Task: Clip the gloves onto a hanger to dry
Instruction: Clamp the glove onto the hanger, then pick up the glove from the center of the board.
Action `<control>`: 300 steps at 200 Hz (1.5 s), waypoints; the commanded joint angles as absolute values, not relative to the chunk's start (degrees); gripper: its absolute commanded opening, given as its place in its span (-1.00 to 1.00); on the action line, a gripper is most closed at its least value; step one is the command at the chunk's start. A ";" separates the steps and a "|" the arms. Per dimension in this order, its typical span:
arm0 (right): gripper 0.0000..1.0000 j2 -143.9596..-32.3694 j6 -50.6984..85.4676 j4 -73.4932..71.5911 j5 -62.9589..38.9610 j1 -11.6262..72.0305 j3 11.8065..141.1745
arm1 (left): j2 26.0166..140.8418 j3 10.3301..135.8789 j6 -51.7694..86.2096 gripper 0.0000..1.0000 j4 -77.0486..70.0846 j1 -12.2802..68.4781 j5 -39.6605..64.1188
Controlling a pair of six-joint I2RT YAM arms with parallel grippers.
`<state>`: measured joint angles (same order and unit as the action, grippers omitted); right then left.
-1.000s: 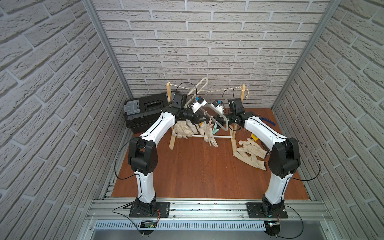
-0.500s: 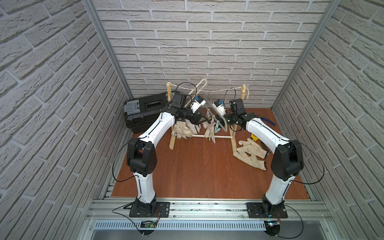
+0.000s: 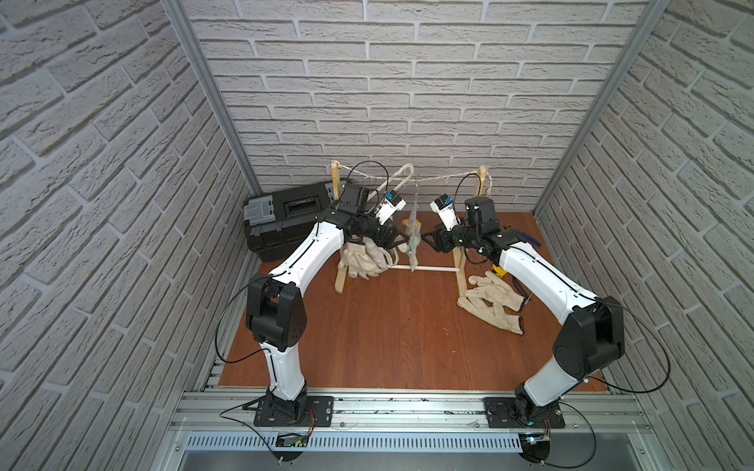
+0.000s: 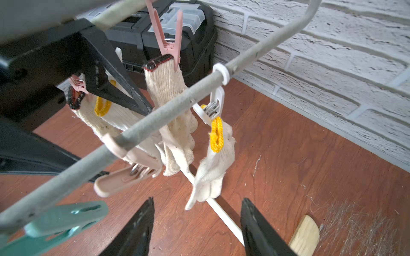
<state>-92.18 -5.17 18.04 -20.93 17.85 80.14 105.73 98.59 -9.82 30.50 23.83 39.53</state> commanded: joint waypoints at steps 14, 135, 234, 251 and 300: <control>0.25 -85.34 -1.17 15.19 -21.17 19.63 72.93 | 102.33 95.53 -9.97 0.50 30.96 24.75 37.12; 0.26 -63.20 22.14 23.69 11.21 10.76 41.34 | 94.44 76.68 -4.28 0.78 20.41 28.18 31.00; 0.32 -70.93 27.77 24.36 8.69 2.69 36.29 | 86.60 61.22 6.51 0.96 5.36 34.85 23.52; 0.30 -72.71 28.25 24.17 9.10 2.64 36.35 | 86.40 60.10 6.76 0.96 5.37 35.41 23.19; 0.05 -78.40 29.69 22.12 8.16 2.64 35.95 | 85.25 57.69 6.68 0.97 5.49 35.82 23.17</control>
<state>-77.45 28.36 24.69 9.04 2.83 36.51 87.46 59.07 5.93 8.14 35.57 23.83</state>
